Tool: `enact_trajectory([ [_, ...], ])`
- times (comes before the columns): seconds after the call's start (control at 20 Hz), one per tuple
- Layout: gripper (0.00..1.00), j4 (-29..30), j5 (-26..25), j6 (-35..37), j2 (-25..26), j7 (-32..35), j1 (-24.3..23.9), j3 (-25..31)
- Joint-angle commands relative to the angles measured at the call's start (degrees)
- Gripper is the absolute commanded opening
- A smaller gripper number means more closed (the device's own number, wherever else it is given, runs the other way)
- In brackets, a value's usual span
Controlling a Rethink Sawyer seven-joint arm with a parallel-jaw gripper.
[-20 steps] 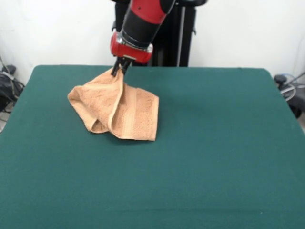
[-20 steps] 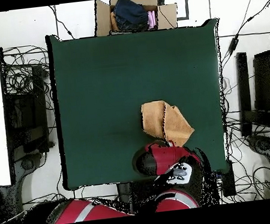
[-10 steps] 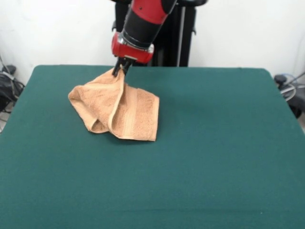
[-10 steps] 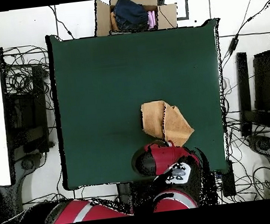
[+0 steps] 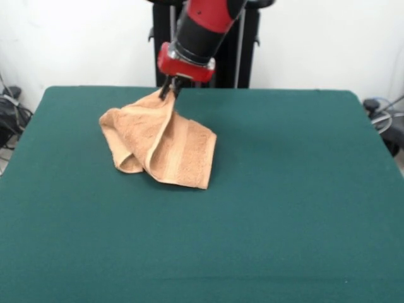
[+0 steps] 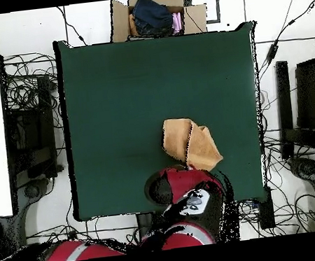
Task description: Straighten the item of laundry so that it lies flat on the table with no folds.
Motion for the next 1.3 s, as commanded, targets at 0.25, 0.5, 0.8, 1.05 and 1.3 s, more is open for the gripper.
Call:
enact_trajectory([
  [0.25, 0.0, -4.3, 6.6, 11.1, 1.9, 12.2, 7.2, 1.2],
  [0.5, 0.0, -4.2, 7.1, 11.0, 2.0, 12.2, 7.8, 0.8],
  [0.8, 0.0, -4.5, 7.6, 10.3, 2.5, 12.0, 7.4, 1.2],
  [1.05, 0.0, -5.4, 8.7, 9.8, 3.7, 12.8, 8.0, 1.1],
  [1.3, 0.0, -6.8, 10.0, 12.2, 4.1, 13.2, 9.4, 0.5],
])
